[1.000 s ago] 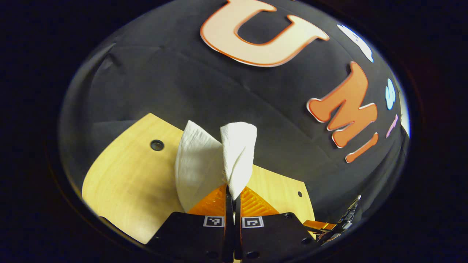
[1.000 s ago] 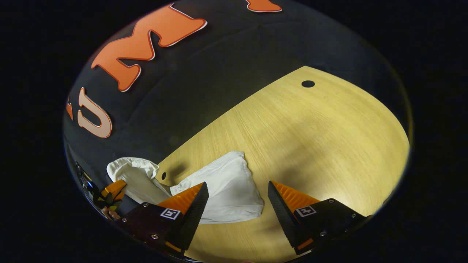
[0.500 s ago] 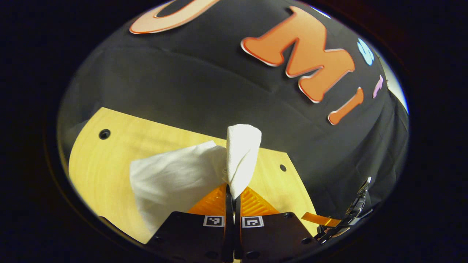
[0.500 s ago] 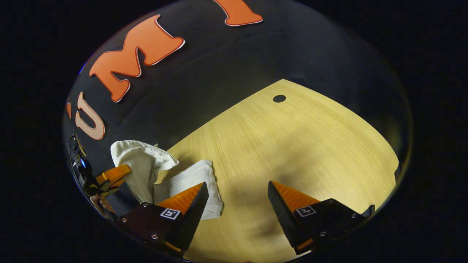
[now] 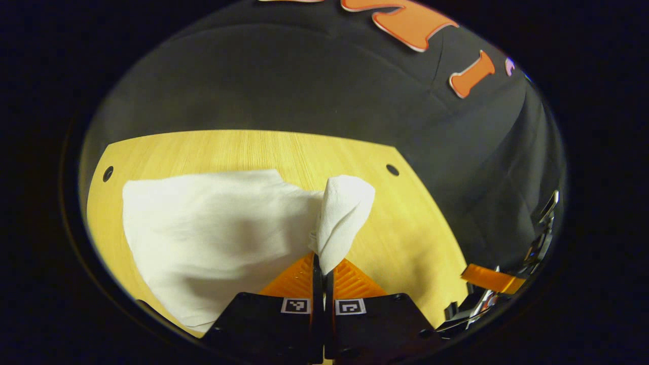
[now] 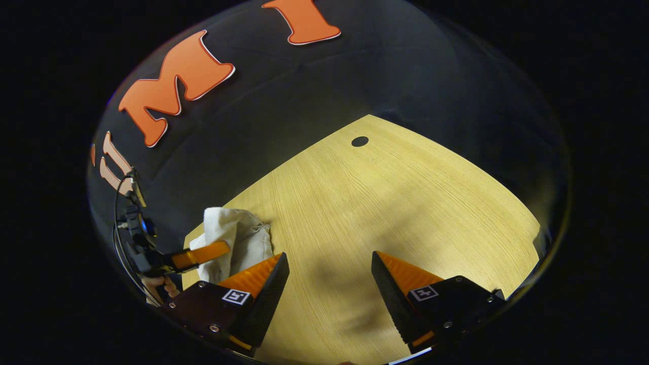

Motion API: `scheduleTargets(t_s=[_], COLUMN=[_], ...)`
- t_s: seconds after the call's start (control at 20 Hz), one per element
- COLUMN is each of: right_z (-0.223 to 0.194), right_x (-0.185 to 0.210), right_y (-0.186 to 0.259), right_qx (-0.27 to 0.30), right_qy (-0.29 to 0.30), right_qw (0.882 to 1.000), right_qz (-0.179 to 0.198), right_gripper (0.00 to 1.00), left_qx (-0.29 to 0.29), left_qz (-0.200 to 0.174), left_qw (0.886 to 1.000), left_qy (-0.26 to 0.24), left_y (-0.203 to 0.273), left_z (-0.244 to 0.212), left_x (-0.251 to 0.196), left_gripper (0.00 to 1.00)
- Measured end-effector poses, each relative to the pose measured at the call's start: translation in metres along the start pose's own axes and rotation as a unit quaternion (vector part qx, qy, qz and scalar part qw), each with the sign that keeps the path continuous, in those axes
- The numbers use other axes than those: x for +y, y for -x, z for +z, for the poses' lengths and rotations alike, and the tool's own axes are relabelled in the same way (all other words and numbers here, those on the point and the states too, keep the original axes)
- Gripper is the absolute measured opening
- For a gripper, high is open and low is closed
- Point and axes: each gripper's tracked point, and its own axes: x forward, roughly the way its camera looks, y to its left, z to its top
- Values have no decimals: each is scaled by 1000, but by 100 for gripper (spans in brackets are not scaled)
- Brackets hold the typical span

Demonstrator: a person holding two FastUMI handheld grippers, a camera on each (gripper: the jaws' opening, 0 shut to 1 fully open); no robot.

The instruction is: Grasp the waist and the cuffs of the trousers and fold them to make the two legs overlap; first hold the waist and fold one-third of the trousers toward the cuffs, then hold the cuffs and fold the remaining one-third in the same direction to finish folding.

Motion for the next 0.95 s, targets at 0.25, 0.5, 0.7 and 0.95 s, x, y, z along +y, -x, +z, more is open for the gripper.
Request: scheduleTargets(t_s=[0.25, 0.5, 0.7, 0.95], right_z=[-3, -5, 8, 36], right_x=[-1, 16, 44, 97], right_y=[6, 8, 14, 28], right_qx=[0, -1, -19, -76], right_qy=[3, 25, 61, 124], right_qw=[1000, 1000, 997, 986], right_qz=[3, 18, 41, 81], right_gripper=[98, 98, 98, 98], left_qx=[9, -22, -105, -224], left_qz=[-10, 14, 43, 121], left_qw=[1000, 998, 990, 964], left_qy=[3, -53, -81, -77], left_y=[-24, 9, 71, 166], left_z=[-24, -12, 22, 41], left_x=[-20, -21, -3, 44], left_gripper=[54, 100, 99, 99])
